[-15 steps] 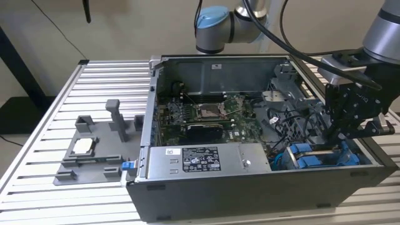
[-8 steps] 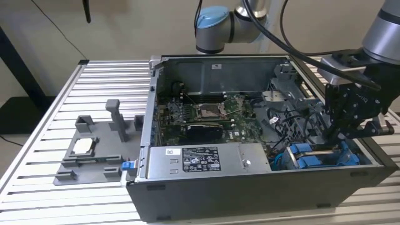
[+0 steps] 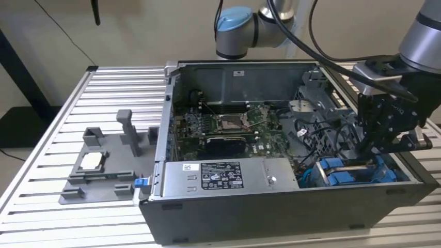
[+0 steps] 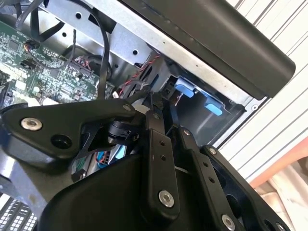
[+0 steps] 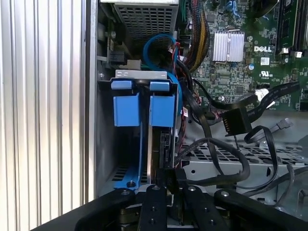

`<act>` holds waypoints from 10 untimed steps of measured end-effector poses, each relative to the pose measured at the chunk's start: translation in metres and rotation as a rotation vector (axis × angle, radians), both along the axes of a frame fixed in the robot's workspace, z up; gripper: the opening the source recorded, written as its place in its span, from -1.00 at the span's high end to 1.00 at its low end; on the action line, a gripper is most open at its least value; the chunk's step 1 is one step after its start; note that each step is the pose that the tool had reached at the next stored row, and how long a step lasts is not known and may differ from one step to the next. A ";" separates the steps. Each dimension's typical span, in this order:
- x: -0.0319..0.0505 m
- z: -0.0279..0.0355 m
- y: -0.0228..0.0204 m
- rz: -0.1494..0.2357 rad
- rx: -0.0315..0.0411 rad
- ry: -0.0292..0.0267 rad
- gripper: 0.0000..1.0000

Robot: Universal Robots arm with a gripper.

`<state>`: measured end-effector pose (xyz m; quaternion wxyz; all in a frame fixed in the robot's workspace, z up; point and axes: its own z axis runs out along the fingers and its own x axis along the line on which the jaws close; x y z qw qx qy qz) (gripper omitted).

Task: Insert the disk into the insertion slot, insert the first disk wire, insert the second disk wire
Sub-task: 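Insert the first disk wire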

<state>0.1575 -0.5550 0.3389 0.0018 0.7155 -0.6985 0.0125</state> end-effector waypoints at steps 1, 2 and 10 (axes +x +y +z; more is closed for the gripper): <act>0.0001 -0.0011 0.0000 0.000 0.0001 -0.0001 0.62; 0.0001 -0.0022 0.0000 0.000 -0.0005 -0.0001 0.62; 0.0014 -0.0085 -0.0024 -0.002 -0.0006 0.0002 0.62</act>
